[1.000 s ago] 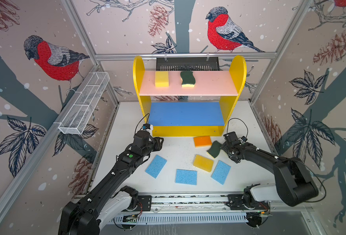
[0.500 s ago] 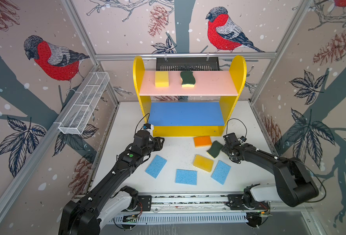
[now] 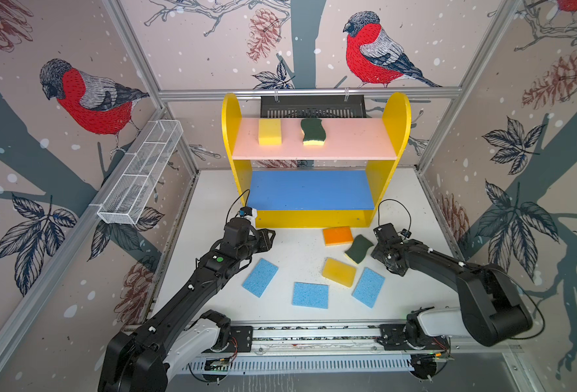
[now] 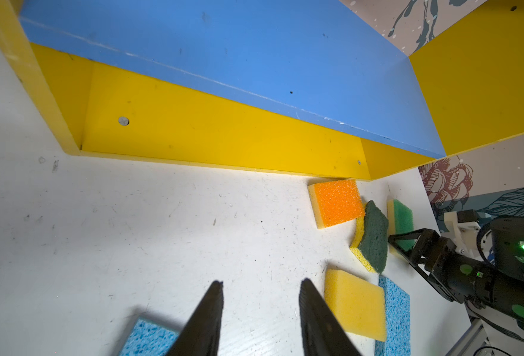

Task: Arrange cleaning sponges on a shelf
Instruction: Rotate the cleaning sponge at the middle-right of the table.

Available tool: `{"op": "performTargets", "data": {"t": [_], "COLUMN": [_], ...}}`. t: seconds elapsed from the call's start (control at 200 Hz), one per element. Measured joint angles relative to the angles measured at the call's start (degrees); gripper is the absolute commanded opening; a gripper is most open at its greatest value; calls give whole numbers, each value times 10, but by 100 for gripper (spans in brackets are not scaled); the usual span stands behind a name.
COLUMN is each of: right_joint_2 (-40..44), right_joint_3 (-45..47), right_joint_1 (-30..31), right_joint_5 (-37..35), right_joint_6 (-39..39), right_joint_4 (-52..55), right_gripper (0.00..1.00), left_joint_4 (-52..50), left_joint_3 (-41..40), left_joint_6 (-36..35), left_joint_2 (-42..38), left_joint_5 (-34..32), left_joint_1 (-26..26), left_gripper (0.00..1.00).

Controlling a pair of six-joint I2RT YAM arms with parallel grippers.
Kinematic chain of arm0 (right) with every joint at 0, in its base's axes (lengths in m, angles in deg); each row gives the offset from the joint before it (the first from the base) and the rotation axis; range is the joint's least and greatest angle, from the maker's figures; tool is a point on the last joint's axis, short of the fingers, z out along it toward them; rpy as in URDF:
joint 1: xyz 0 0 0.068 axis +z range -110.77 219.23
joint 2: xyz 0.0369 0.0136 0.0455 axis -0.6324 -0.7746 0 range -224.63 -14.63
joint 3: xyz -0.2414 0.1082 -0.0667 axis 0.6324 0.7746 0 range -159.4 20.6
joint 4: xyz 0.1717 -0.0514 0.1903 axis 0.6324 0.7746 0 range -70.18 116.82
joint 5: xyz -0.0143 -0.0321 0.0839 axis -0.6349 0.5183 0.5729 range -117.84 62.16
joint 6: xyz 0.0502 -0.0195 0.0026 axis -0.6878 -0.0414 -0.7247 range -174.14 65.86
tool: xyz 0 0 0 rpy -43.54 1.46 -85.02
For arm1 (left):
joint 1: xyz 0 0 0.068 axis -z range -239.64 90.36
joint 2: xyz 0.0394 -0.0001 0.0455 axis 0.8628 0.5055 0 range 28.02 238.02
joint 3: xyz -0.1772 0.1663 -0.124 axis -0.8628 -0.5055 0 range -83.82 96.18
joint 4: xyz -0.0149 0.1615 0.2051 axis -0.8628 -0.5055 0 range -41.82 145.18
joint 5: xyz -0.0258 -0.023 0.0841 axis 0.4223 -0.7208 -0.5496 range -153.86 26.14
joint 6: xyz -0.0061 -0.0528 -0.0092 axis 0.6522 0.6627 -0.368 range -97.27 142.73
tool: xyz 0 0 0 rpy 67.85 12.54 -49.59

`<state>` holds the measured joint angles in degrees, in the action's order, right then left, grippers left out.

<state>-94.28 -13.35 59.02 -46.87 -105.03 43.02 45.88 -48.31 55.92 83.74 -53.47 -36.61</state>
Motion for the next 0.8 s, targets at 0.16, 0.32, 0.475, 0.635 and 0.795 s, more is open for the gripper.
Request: {"op": "performTargets", "data": {"t": [0.16, 0.32, 0.475, 0.635, 0.795], "right_joint_2": [-7, -3, -7, -26, -37], "right_joint_3": [-8, -9, -13, -20, -23], "right_joint_1": [-3, -7, -10, -15, -16], "right_joint_5": [3, 12, 15, 15, 15], "right_joint_6": [18, 43, 67, 90, 95], "right_joint_4": [-3, 0, 0, -23, -42], "right_gripper": [89, 89, 87, 82, 75], "left_joint_4": [0, 1, 3, 9, 13], "left_joint_3": [-4, -7, -12, -17, -21], "left_joint_6": [9, 14, 25, 30, 40], "left_joint_2": [-5, -6, -6, -9, -9], "left_joint_5": [-1, -1, -1, -1, -1], "left_joint_1": [0, 0, 0, 0, 0], "left_gripper": [43, 43, 42, 42, 41]}}
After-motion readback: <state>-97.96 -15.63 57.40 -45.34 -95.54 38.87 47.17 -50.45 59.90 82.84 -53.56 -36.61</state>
